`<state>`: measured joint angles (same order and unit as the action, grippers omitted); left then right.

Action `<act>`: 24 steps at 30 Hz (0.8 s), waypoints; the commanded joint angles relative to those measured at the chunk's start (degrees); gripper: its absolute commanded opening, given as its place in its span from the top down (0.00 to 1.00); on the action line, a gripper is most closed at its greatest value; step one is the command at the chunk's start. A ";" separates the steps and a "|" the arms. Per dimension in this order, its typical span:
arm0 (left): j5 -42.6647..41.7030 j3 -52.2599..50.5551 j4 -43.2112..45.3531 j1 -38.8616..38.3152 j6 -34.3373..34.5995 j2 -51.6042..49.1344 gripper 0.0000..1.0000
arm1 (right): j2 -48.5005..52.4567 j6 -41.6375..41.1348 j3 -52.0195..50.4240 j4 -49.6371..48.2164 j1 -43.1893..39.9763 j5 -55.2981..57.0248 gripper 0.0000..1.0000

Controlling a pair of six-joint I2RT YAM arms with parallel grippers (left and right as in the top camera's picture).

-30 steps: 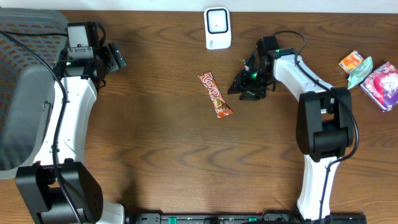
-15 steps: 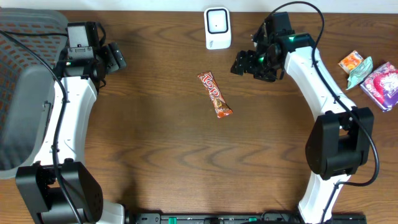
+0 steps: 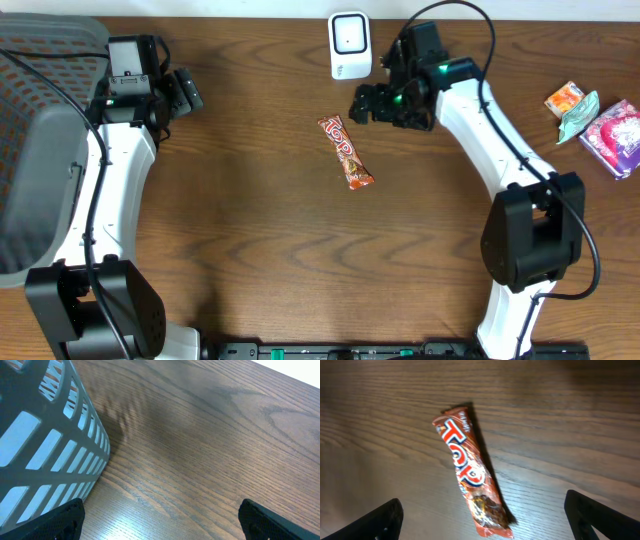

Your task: Scan the item barcode

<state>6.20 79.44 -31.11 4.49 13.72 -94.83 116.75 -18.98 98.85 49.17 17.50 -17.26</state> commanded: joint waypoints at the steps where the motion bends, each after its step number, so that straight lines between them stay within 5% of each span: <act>1: 0.50 0.28 -0.15 0.26 0.48 -0.28 0.02 | -0.13 0.39 0.46 -0.57 2.10 3.56 0.01; 24: 0.50 0.28 -0.15 0.26 0.48 -0.28 0.02 | -0.11 0.39 0.46 -3.15 8.11 8.15 0.01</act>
<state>6.17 79.44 -31.11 4.51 13.69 -94.83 116.75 -18.98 98.85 46.13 25.26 -9.96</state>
